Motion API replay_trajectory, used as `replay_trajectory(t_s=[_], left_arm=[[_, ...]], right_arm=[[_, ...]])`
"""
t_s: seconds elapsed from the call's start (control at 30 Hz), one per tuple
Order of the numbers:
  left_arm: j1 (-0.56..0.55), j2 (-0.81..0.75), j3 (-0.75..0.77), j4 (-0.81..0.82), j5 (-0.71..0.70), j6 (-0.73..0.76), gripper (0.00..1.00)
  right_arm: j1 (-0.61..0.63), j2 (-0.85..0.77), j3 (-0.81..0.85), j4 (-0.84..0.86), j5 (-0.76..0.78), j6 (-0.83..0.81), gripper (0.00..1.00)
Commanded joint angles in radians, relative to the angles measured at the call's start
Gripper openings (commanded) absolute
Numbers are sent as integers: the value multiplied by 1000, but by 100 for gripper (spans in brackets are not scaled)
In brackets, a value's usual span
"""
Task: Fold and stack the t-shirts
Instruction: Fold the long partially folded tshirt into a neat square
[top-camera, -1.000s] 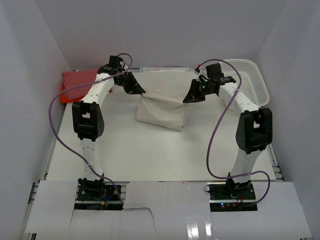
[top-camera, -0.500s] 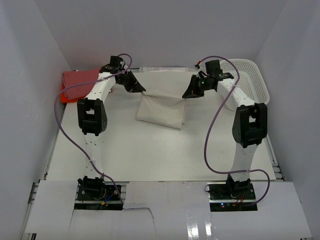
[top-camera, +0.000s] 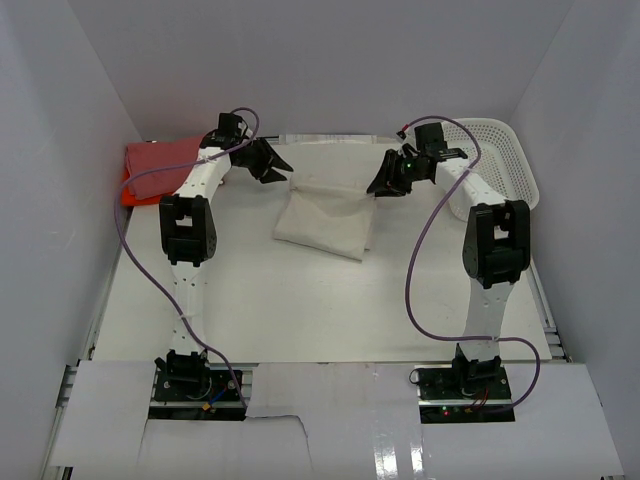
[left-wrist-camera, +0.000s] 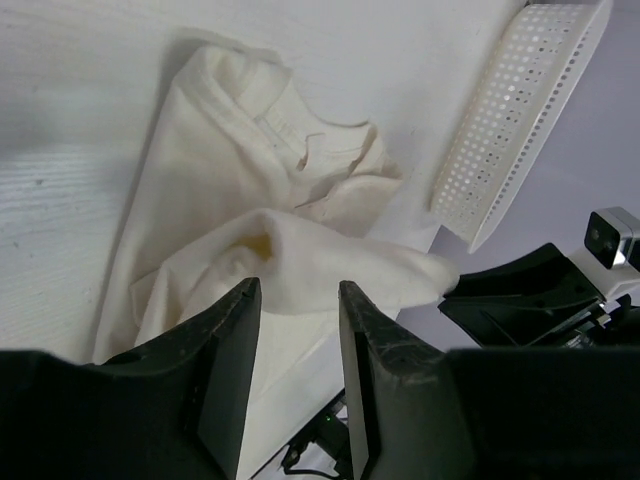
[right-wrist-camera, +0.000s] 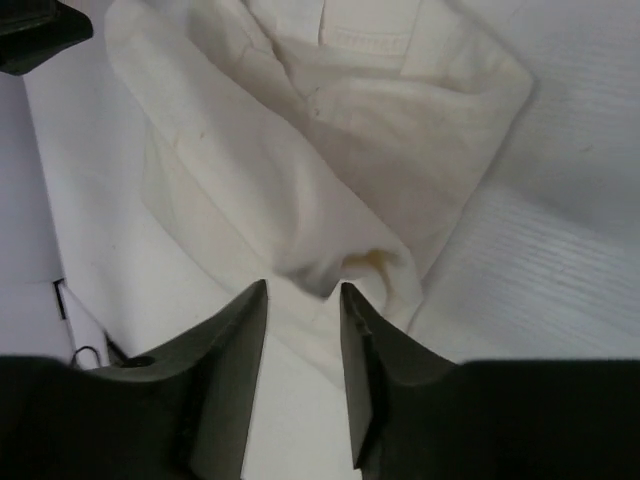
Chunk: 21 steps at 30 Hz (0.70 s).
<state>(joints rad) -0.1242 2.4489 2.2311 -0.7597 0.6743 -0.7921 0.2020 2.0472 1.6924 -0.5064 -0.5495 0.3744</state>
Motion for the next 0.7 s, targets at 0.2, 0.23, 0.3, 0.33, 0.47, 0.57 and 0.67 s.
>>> replay_trajectory(t_s=[0.2,0.23,0.3,0.33,0.47,0.57,0.67], left_arm=[[3,-88,68,246,31,-55,61],[1,-106,68,256,53,-50,62],[-3,-128,56,272,74,-6,61],[-6,-140,39,272,83,10,61],[-12,-147,-74,275,163,54,61],[-26,-82,-41,275,249,60,56],[-48,-1,27,278,307,86,50]], right_arm=[[-21,-100,7,203,220,8,67],[-21,-116,-23,219,197,8,67],[-21,-153,-63,268,116,14,69],[-21,-154,-80,279,80,20,69],[-19,-84,-137,391,-166,110,56],[-18,-19,-166,494,-251,181,9],[-15,42,-169,621,-323,254,8]])
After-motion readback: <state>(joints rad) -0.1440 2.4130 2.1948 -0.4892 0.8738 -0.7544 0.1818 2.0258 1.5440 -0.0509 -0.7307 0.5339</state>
